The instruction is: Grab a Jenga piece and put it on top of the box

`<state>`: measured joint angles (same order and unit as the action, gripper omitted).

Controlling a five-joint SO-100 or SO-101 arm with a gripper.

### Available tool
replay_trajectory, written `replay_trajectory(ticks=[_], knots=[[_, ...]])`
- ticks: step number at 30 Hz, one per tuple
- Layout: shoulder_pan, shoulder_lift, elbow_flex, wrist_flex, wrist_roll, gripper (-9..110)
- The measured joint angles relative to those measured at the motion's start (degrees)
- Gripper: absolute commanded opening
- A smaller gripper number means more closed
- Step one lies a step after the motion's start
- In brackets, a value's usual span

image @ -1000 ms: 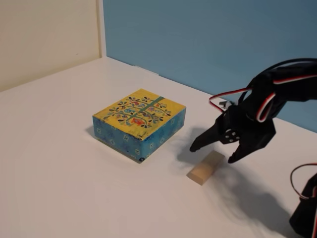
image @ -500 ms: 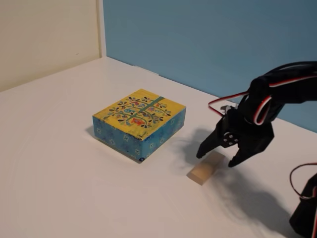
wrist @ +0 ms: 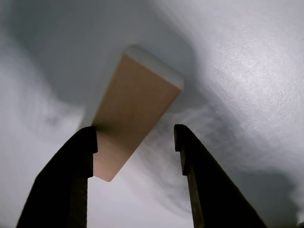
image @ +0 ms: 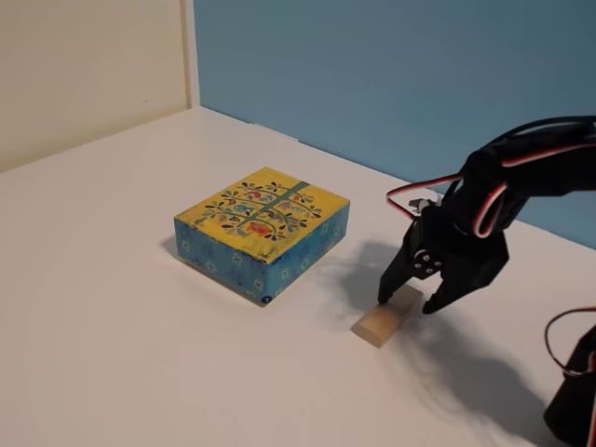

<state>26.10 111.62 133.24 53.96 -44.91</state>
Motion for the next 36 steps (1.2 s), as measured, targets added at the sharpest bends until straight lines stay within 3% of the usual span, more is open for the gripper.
replay_trajectory(ticks=[13,18,36], knots=[[-0.35,0.09,0.0,-0.79,0.0,12],[0.0,0.26,0.0,-0.62,0.0,25],[-0.62,4.75,4.13,-0.88,-1.76,29]])
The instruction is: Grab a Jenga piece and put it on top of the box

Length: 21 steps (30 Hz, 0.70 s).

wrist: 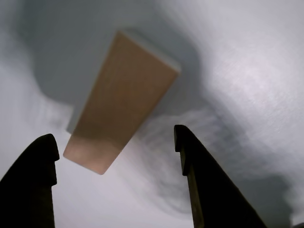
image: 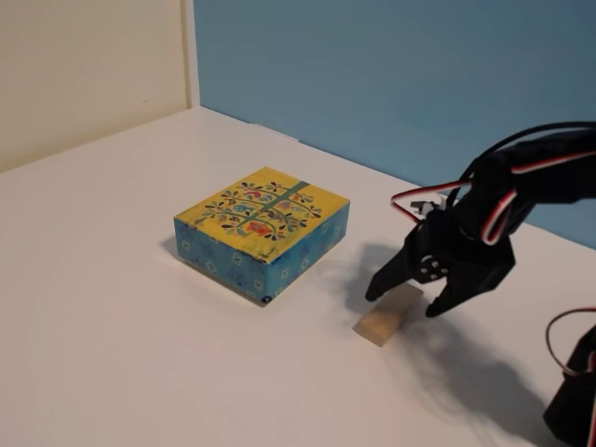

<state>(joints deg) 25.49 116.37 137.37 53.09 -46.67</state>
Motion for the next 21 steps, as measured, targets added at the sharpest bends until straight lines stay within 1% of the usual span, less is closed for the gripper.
replay_trajectory(ticks=[14,17,21], knots=[[-0.7,13.62,7.29,0.0,-0.62,28],[-1.85,13.71,7.38,0.0,-0.09,27],[-2.37,7.29,5.45,-1.23,0.62,27]])
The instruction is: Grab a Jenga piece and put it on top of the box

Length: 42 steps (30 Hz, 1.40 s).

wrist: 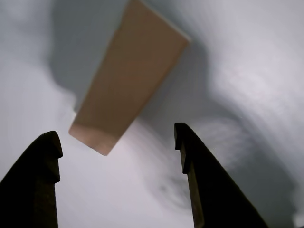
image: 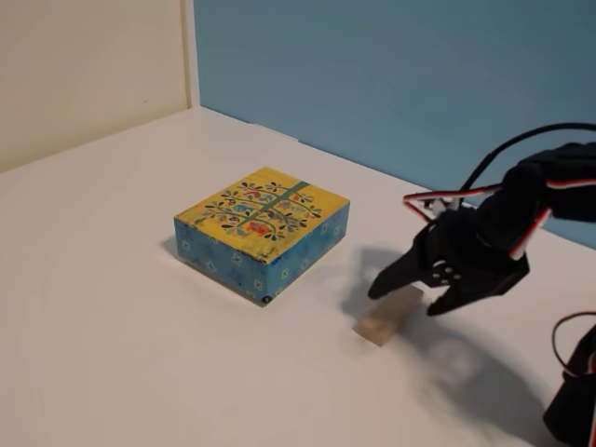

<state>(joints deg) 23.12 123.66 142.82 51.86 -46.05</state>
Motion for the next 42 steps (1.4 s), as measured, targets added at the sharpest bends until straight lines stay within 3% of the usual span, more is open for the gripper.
replay_trajectory(ticks=[6,15,28,42], knots=[[1.23,-11.78,-7.03,-0.44,0.53,27],[1.67,-12.48,-7.91,-0.35,0.09,24],[0.18,-12.3,-7.91,-0.18,-0.09,1],[0.09,-11.78,-7.91,-0.18,-1.05,0]])
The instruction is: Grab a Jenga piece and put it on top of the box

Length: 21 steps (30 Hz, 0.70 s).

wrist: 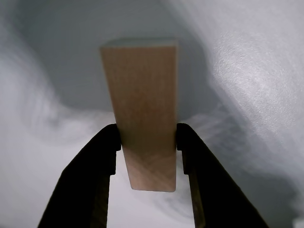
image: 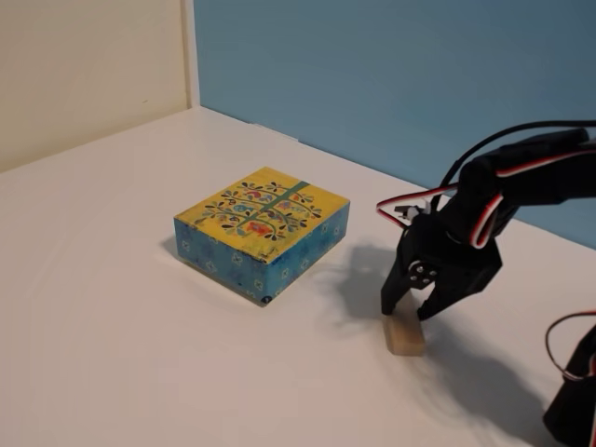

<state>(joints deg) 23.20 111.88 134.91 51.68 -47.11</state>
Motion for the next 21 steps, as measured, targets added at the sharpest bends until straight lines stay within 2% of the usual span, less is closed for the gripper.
replay_trajectory(ticks=[21], knots=[[-0.53,8.35,-13.89,13.62,5.89,0]])
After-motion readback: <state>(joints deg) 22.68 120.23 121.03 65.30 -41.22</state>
